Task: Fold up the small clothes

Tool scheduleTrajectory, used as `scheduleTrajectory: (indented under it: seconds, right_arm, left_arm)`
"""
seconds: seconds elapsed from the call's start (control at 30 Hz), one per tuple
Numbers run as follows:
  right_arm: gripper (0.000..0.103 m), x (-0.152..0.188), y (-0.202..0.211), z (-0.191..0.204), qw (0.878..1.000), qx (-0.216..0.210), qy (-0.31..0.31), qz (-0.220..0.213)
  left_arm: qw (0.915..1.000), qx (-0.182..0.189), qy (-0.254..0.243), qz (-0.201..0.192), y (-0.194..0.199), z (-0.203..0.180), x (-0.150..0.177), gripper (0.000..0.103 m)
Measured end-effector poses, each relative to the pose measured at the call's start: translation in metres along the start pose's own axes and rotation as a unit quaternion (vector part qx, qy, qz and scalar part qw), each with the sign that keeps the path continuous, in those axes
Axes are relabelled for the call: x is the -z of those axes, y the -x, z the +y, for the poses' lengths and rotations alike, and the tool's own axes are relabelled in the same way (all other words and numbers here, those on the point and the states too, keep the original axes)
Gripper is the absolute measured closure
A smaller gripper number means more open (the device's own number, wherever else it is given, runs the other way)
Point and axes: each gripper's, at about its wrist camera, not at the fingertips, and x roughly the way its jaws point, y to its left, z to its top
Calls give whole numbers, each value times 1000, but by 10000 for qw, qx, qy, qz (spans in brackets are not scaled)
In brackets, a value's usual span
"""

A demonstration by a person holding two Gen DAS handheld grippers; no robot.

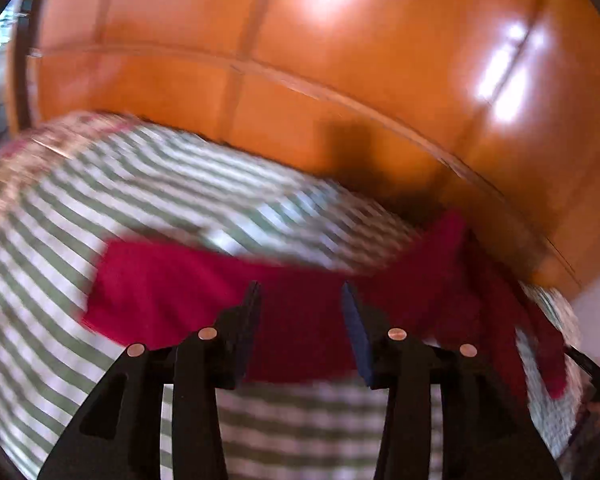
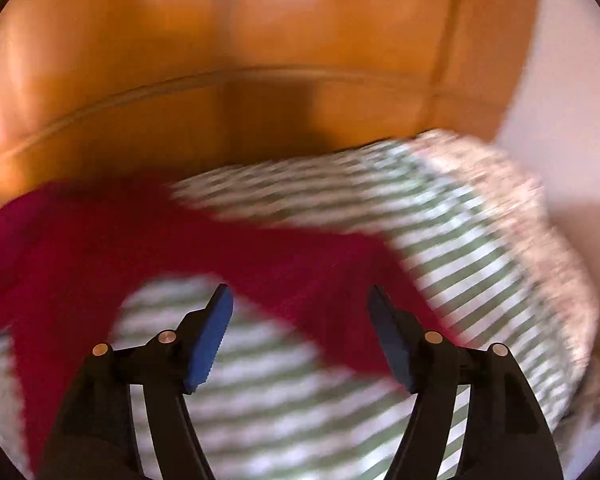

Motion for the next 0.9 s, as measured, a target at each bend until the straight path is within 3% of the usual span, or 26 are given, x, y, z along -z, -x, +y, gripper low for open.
scheduleTrajectory:
  seconds: [0.1, 0.17, 0.23, 0.33, 0.37, 0.4, 0.47, 0.5, 0.53, 0.67, 0.73, 0.77, 0.9]
  right_arm:
    - [49, 47, 21, 37, 9893, -1374, 21, 496]
    - [52, 76, 30, 58, 9790, -1869, 159, 795]
    - [52, 110, 33, 80, 9614, -2444, 164, 1251]
    - [52, 137, 32, 104, 9502, -2724, 223, 1494]
    - [56, 142, 28, 109, 9449, -2853, 176, 1595]
    - [68, 146, 24, 118, 9402, -2958, 180, 1680]
    - [80, 148, 24, 126, 9393, -2988, 297, 1660]
    - [92, 146, 28, 129, 9418, -2931, 369, 1605]
    - [95, 141, 33, 128, 9479, -2788, 464, 1468]
    - [97, 103, 68, 97, 9692, -2370, 381, 549]
    - [97, 77, 89, 70, 9816, -1882, 310, -22]
    - [97, 63, 97, 56, 9885, -1441, 340, -308]
    - [97, 28, 97, 13, 9962, -337, 383, -705]
  left_arm:
    - [9989, 261, -230, 309, -13, -27, 29, 63]
    - [9972, 432, -316, 513, -20, -43, 48, 62]
    - [9952, 624, -296, 691, -24, -56, 64, 62]
    - [9930, 769, -318, 836, -25, -69, 83, 56]
    - [9922, 808, -333, 891, -24, -73, 89, 55]
    - [9915, 839, -354, 932, -23, -77, 94, 55]
    - [9896, 925, -404, 1028, -19, -86, 102, 53]
    - [9884, 979, -438, 1072, -17, -90, 107, 53]
    - [9877, 1019, -461, 1090, -15, -93, 111, 53]
    - [9828, 1232, -469, 1290, -19, -104, 121, 53]
    - [9790, 1401, -403, 1428, -23, -113, 127, 53]
    - [9758, 1509, -382, 1534, -26, -120, 131, 53]
    - [9655, 1800, -501, 1816, -39, -152, 145, 54]
